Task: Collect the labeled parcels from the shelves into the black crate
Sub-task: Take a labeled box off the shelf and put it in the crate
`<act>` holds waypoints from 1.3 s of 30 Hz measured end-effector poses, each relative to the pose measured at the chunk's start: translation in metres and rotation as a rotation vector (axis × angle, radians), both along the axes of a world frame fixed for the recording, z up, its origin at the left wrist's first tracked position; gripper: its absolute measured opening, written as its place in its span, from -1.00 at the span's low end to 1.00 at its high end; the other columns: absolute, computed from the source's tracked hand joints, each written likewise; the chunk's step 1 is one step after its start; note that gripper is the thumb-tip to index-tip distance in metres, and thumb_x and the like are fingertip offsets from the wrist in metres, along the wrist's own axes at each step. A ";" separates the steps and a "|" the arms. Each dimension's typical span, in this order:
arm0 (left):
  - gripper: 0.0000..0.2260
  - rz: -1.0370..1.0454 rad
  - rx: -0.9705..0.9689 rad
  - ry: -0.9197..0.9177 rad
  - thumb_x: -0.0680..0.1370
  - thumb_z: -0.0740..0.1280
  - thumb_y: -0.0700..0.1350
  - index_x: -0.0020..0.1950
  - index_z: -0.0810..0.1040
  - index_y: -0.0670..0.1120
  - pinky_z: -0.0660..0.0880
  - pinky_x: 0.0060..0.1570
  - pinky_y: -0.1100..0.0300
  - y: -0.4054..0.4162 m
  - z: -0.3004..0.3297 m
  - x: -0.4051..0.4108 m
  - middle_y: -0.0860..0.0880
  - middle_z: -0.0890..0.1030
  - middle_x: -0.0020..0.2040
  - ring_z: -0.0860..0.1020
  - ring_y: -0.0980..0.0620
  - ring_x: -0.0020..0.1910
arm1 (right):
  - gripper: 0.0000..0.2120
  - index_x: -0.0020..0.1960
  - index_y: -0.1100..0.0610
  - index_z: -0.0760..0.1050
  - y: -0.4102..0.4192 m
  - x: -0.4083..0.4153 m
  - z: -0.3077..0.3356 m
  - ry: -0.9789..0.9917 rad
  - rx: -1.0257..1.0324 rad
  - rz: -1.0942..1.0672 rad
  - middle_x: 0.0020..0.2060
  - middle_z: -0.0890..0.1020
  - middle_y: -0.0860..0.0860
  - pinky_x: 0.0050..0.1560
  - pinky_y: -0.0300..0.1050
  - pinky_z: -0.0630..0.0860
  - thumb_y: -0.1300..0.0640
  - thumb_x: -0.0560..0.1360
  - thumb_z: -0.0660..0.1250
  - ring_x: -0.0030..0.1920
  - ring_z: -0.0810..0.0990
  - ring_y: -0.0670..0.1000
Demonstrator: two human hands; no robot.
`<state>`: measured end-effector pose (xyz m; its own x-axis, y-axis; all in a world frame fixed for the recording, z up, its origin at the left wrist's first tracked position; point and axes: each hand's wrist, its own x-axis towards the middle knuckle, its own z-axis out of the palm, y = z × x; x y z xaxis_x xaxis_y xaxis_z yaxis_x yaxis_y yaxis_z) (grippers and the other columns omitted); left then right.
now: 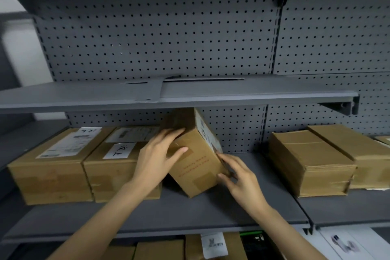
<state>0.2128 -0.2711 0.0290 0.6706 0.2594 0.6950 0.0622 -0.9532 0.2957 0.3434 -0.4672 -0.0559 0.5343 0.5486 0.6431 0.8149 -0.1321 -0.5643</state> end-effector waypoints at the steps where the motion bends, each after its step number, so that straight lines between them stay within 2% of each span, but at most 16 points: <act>1: -0.57 -0.022 -0.053 -0.005 0.47 0.35 0.13 0.32 0.44 0.08 0.41 0.06 0.17 0.000 -0.003 0.004 0.00 0.53 0.21 0.48 -0.01 0.18 | -0.48 0.35 -0.13 0.39 -0.008 0.004 0.004 -0.040 0.005 -0.035 0.24 0.46 -0.19 0.16 -0.45 0.37 0.22 0.48 0.40 0.24 0.40 -0.28; 5: -0.49 -0.121 -0.269 0.030 0.44 0.38 0.12 0.35 0.36 0.08 0.50 0.12 0.04 -0.011 -0.028 0.020 0.05 0.48 0.25 0.50 0.03 0.17 | -0.61 0.24 -0.05 0.51 -0.046 0.025 0.026 -0.179 -0.047 -0.179 0.19 0.51 -0.15 0.19 -0.43 0.35 0.22 0.46 0.41 0.20 0.46 -0.19; 8: -0.44 -0.140 -0.294 0.057 0.43 0.39 0.12 0.38 0.32 0.04 0.51 0.13 0.06 -0.017 -0.048 0.027 0.06 0.47 0.27 0.49 0.10 0.18 | -0.65 0.22 -0.03 0.53 -0.059 0.031 0.033 -0.246 -0.118 -0.213 0.17 0.54 -0.12 0.19 -0.41 0.33 0.17 0.45 0.42 0.19 0.46 -0.17; 11: -0.40 -0.125 -0.286 0.089 0.43 0.38 0.13 0.40 0.27 0.05 0.49 0.13 0.11 -0.016 -0.057 0.026 0.05 0.46 0.28 0.47 0.14 0.18 | -0.64 0.22 -0.03 0.53 -0.060 0.030 0.035 -0.267 -0.140 -0.203 0.18 0.53 -0.10 0.19 -0.31 0.39 0.14 0.44 0.43 0.20 0.44 -0.15; 14: -0.35 -0.132 -0.288 0.085 0.40 0.41 0.12 0.42 0.22 0.11 0.48 0.15 0.13 -0.011 -0.055 0.023 0.11 0.43 0.27 0.45 0.18 0.18 | -0.59 0.28 -0.08 0.46 -0.058 0.034 0.040 -0.190 -0.209 -0.224 0.28 0.44 -0.11 0.22 -0.20 0.42 -0.01 0.45 0.41 0.28 0.40 -0.12; 17: -0.35 -0.125 -0.316 0.077 0.37 0.42 0.15 0.40 0.26 0.13 0.48 0.14 0.13 -0.005 -0.049 0.024 0.16 0.41 0.23 0.45 0.19 0.16 | -0.42 0.37 -0.09 0.35 -0.056 0.039 0.046 -0.040 -0.284 -0.217 0.35 0.36 -0.07 0.29 -0.13 0.38 -0.15 0.40 0.41 0.34 0.35 -0.07; 21: -0.45 -0.122 -0.270 0.126 0.38 0.40 0.18 0.32 0.33 0.14 0.51 0.11 0.10 -0.007 -0.053 0.019 0.09 0.46 0.25 0.49 0.13 0.16 | -0.37 0.37 -0.23 0.20 -0.052 0.033 0.036 0.035 -0.296 -0.095 0.32 0.37 -0.10 0.26 -0.04 0.46 -0.15 0.40 0.41 0.25 0.43 -0.11; 24: -0.46 -0.150 -0.266 0.074 0.36 0.40 0.19 0.30 0.34 0.15 0.50 0.12 0.16 -0.012 -0.061 0.009 0.17 0.45 0.25 0.47 0.19 0.17 | -0.35 0.37 -0.34 0.10 -0.057 0.023 0.019 0.019 -0.240 -0.083 0.38 0.23 -0.20 0.29 -0.06 0.44 -0.12 0.43 0.39 0.28 0.40 -0.15; 28: -0.46 -0.169 -0.163 0.001 0.37 0.37 0.19 0.30 0.36 0.10 0.45 0.10 0.26 -0.019 -0.067 -0.009 0.24 0.40 0.22 0.41 0.25 0.17 | -0.36 0.42 -0.25 0.13 -0.066 0.008 0.006 -0.068 -0.144 -0.104 0.44 0.19 -0.15 0.29 -0.17 0.40 -0.11 0.43 0.35 0.35 0.26 -0.27; 31: -0.47 -0.183 -0.119 -0.038 0.39 0.39 0.13 0.31 0.36 0.05 0.47 0.13 0.20 -0.023 -0.071 -0.016 0.19 0.41 0.23 0.42 0.20 0.20 | -0.38 0.43 -0.13 0.20 -0.068 0.001 0.001 -0.106 -0.103 -0.112 0.45 0.20 -0.10 0.26 -0.23 0.40 -0.08 0.44 0.35 0.35 0.21 -0.34; 33: -0.47 -0.183 -0.107 -0.041 0.40 0.39 0.12 0.32 0.36 0.05 0.48 0.13 0.17 -0.023 -0.071 -0.017 0.18 0.41 0.23 0.43 0.17 0.21 | -0.38 0.43 -0.13 0.20 -0.067 0.000 0.000 -0.089 -0.094 -0.112 0.45 0.20 -0.10 0.26 -0.22 0.39 -0.07 0.43 0.36 0.37 0.19 -0.35; 36: -0.44 -0.140 -0.076 0.007 0.42 0.37 0.13 0.37 0.30 0.08 0.49 0.08 0.17 -0.022 -0.068 -0.014 0.14 0.44 0.25 0.44 0.14 0.20 | -0.34 0.44 -0.17 0.17 -0.063 0.003 0.002 -0.018 -0.100 -0.072 0.45 0.22 -0.11 0.31 -0.14 0.40 -0.11 0.41 0.38 0.42 0.21 -0.23; 39: -0.36 -0.047 -0.091 0.091 0.45 0.38 0.09 0.44 0.17 0.06 0.50 0.00 0.17 -0.018 -0.071 -0.008 0.08 0.45 0.29 0.45 0.11 0.21 | -0.30 0.40 -0.24 0.16 -0.053 0.011 0.011 0.127 -0.114 -0.059 0.40 0.32 -0.14 0.26 -0.07 0.48 -0.08 0.38 0.45 0.35 0.37 -0.11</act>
